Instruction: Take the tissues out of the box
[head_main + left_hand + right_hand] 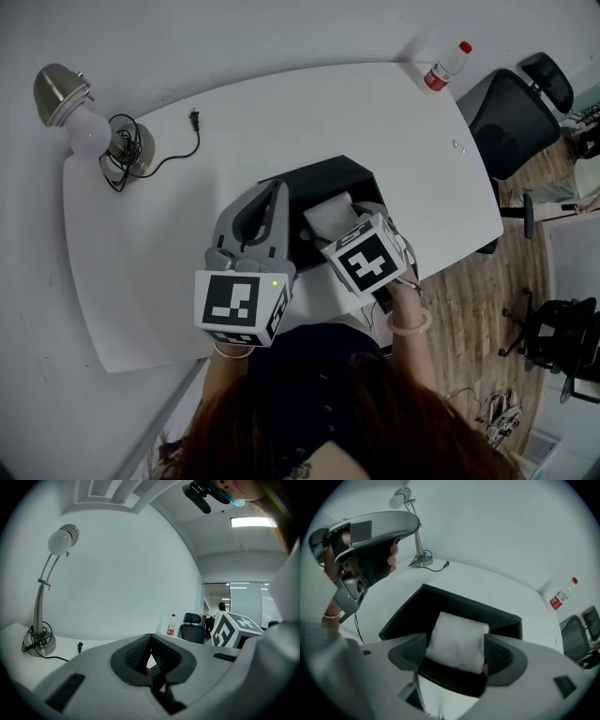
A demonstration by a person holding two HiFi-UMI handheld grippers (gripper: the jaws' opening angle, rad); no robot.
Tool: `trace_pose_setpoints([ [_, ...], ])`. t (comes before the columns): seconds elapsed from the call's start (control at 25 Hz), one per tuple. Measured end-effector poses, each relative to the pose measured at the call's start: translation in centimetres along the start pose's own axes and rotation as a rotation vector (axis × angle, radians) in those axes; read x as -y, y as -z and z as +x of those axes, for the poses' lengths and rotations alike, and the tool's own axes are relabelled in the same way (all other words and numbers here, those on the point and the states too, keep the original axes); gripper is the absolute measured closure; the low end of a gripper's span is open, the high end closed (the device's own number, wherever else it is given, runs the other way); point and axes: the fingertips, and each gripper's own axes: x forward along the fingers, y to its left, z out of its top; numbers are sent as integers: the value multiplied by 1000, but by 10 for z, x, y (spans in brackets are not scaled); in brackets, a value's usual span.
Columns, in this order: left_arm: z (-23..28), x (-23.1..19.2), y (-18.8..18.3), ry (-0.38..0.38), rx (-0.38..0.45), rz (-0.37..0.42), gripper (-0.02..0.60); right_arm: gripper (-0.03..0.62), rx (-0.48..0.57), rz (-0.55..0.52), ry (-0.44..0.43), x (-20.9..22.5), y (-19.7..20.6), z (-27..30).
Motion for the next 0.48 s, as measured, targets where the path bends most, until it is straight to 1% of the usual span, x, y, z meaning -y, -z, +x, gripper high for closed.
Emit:
trace_pose_setpoints([
  [0.16, 5, -5, 2, 6, -6, -8, 560, 247, -45, -32, 21, 5, -1, 4],
  [0.28, 8, -6, 4, 14, -11, -12, 560, 247, -81, -31, 33, 6, 1, 8],
  [0.4, 10, -8, 5, 16, -16, -16, 561, 249, -98, -39, 51, 9, -2, 11],
  [0.48, 10, -9, 4, 16, -15, -17, 560, 250, -102, -45, 45, 8, -3, 12],
])
